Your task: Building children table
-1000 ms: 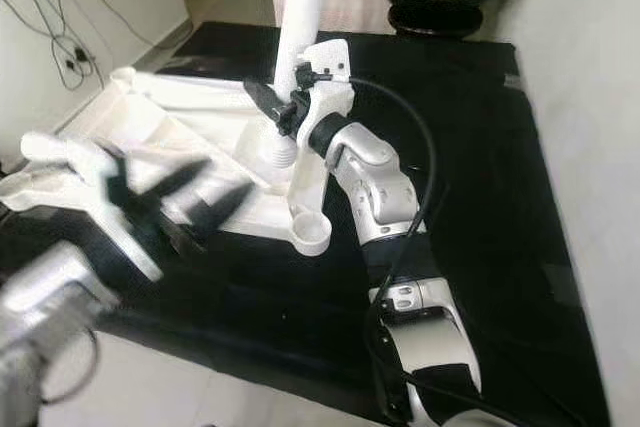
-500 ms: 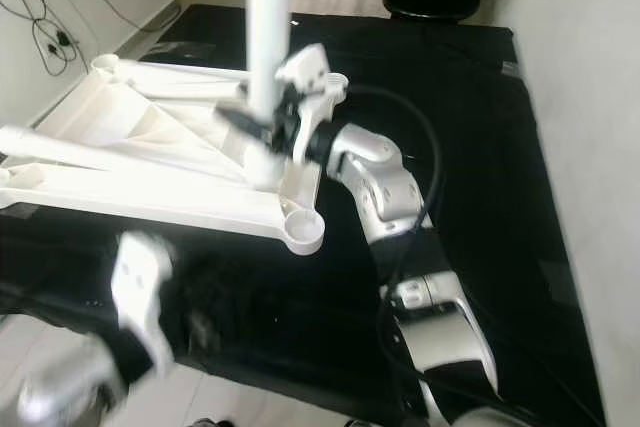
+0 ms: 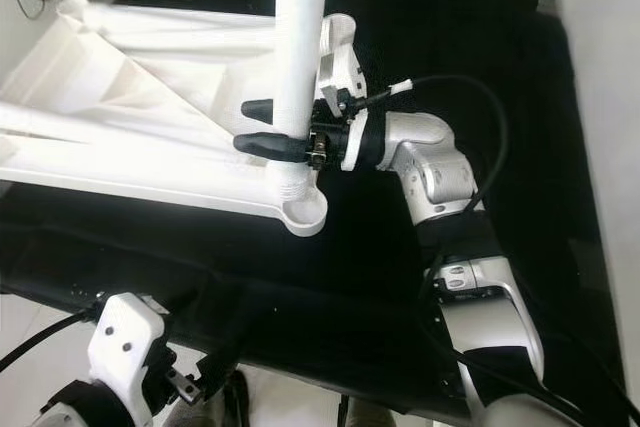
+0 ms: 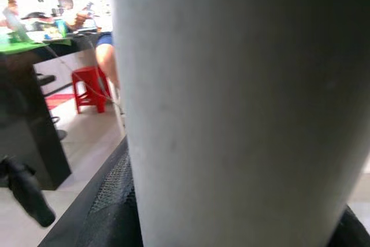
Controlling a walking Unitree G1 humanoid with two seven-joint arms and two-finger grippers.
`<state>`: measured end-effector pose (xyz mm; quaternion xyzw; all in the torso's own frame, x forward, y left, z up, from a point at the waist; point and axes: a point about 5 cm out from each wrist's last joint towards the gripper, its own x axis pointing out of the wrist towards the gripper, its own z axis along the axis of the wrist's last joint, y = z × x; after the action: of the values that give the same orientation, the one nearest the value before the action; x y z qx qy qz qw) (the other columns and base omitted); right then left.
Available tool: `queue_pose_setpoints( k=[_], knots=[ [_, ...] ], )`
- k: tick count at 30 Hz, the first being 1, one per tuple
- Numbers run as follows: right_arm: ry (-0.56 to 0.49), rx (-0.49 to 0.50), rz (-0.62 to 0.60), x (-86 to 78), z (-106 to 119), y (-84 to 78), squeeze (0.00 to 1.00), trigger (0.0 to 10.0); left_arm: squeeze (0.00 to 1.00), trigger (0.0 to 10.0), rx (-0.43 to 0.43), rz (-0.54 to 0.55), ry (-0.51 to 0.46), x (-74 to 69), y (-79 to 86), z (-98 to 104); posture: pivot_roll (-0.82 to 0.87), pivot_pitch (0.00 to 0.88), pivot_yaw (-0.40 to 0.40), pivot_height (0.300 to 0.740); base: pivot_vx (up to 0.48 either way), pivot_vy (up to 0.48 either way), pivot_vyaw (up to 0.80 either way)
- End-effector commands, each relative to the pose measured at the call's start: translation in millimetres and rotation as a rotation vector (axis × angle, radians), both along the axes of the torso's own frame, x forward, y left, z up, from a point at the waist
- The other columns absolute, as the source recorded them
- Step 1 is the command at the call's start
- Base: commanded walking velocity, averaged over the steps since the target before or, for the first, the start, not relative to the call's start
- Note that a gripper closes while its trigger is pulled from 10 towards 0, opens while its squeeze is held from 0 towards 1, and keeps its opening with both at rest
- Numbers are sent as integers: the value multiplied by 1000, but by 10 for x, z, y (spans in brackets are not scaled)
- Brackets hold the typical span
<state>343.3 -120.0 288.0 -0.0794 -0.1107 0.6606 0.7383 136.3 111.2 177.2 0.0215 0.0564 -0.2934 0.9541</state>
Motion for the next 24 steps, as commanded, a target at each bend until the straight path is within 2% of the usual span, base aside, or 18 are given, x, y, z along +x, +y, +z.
queue_pose_setpoints(
  k=[1,3,10,16,24],
  knots=[
    [-45,-11,57,-47,76,3,0,10000,0,10000,15,1,13,-79,12,-21,121,417,75,740,0,0,0],
    [-73,-23,88,-78,130,-55,0,10000,0,10000,13,8,9,-132,7,-26,123,422,82,740,0,0,0],
    [-113,-69,144,-176,144,-72,0,10000,0,10000,20,24,-10,-157,9,-26,126,430,85,740,0,0,0],
    [-160,-152,224,-320,130,-11,0,10000,0,10000,26,54,-35,-148,16,-11,122,432,78,740,0,0,0],
    [-201,-206,287,-412,117,75,0,10000,0,10000,29,71,-46,-145,24,-6,118,432,71,740,0,0,0]
  ],
)
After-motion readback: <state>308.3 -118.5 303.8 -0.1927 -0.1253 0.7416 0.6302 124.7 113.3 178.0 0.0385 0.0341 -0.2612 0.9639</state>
